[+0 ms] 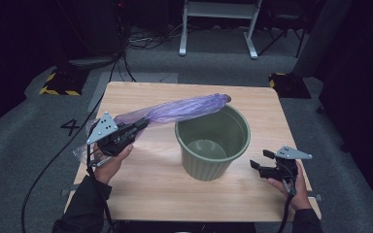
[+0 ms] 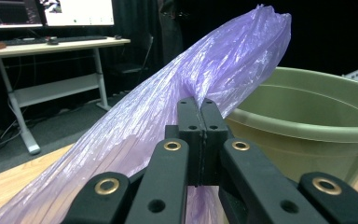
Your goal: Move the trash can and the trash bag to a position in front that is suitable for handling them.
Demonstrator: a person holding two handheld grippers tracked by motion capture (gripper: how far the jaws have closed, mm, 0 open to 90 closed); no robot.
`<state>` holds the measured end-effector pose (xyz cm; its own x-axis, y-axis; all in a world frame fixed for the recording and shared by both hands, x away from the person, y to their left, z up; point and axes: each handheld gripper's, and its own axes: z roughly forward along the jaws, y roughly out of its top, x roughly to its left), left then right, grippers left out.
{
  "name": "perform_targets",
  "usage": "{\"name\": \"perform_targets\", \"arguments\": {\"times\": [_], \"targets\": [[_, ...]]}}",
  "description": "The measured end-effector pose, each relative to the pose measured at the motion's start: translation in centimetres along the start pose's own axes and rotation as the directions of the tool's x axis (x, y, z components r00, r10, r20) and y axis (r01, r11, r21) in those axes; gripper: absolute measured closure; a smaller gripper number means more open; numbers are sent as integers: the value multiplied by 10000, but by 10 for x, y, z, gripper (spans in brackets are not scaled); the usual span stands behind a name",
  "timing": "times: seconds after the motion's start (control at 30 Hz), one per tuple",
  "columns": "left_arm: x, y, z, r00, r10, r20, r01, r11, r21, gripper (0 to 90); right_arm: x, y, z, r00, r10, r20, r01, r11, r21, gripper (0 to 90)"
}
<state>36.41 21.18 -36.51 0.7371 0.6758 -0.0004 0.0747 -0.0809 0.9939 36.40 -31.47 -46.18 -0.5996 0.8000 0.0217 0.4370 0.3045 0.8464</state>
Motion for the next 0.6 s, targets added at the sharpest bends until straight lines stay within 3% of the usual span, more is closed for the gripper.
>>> {"name": "perform_targets", "arguments": {"times": [0.13, 0.17, 0.2, 0.3, 0.6], "targets": [[0, 1, -1, 9999, 39, 153, -39, 10000, 9, 897, -3, 10, -10, 9997, 99, 241, -91, 9993, -354, 297], [0, 1, -1, 9998, 57, 174, -57, 10000, 24, 897, -4, 19, -18, 9992, 271, 283, -248, 9967, -776, 312], [0, 1, -1, 9998, 57, 174, -57, 10000, 24, 896, -4, 19, -18, 9992, 271, 283, -248, 9967, -776, 312], [-1, 0, -1, 9996, 105, 244, -106, 9999, 42, 896, -2, 36, -27, 9992, -119, 381, 163, 9928, -1184, 317], [-3, -2, -2, 9988, 250, 423, -256, 9996, 132, 897, 1, 61, -39, 9994, -222, 254, 267, 9813, -1906, 327]]}}
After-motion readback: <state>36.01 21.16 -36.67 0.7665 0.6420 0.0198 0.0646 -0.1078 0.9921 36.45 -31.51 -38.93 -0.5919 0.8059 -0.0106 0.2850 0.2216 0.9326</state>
